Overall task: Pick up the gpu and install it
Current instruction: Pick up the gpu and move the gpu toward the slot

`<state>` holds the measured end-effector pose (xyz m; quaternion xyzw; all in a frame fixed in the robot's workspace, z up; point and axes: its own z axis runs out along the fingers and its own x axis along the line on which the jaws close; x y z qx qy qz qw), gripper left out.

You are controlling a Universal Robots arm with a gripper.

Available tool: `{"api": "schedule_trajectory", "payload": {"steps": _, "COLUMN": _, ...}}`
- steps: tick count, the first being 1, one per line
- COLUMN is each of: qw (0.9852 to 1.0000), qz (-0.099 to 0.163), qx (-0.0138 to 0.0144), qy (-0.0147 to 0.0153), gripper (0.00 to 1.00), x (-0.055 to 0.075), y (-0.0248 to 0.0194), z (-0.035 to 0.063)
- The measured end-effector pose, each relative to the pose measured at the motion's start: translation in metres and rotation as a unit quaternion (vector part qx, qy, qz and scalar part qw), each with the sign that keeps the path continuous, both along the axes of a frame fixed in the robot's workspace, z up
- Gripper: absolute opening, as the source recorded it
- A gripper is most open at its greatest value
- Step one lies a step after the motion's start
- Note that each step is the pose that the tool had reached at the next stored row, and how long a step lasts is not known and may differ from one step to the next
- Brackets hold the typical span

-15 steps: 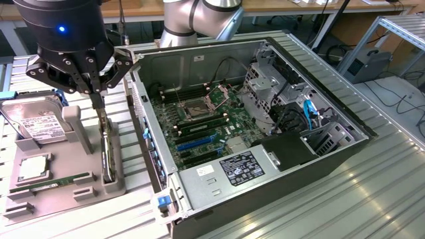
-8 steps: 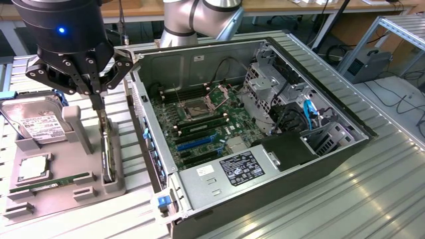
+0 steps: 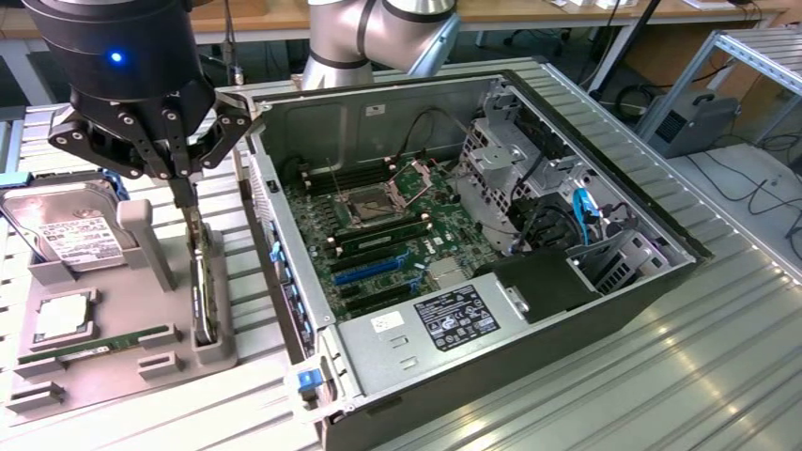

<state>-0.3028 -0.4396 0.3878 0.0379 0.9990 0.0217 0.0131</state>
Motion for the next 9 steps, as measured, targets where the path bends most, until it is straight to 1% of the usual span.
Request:
{"api": "schedule_trajectory", "payload": {"steps": 4, "qw": 1.0000, "qz": 0.000, "qx": 0.0000, "qy": 0.0000, "gripper": 0.11, "x": 0.0000, "y": 0.0000, "z": 0.0000}}
{"api": "schedule_trajectory", "payload": {"steps": 7, "qw": 1.0000, "qz": 0.000, "qx": 0.0000, "qy": 0.0000, "gripper": 0.29, "x": 0.0000, "y": 0.0000, "z": 0.0000}}
{"api": "schedule_trajectory", "payload": {"steps": 8, "qw": 1.0000, "qz": 0.000, "qx": 0.0000, "qy": 0.0000, "gripper": 0.29, "x": 0.0000, "y": 0.0000, "z": 0.0000}}
{"api": "schedule_trajectory", "payload": {"steps": 9, "qw": 1.0000, "qz": 0.000, "qx": 0.0000, "qy": 0.0000, "gripper": 0.36, "x": 0.0000, "y": 0.0000, "z": 0.0000}}
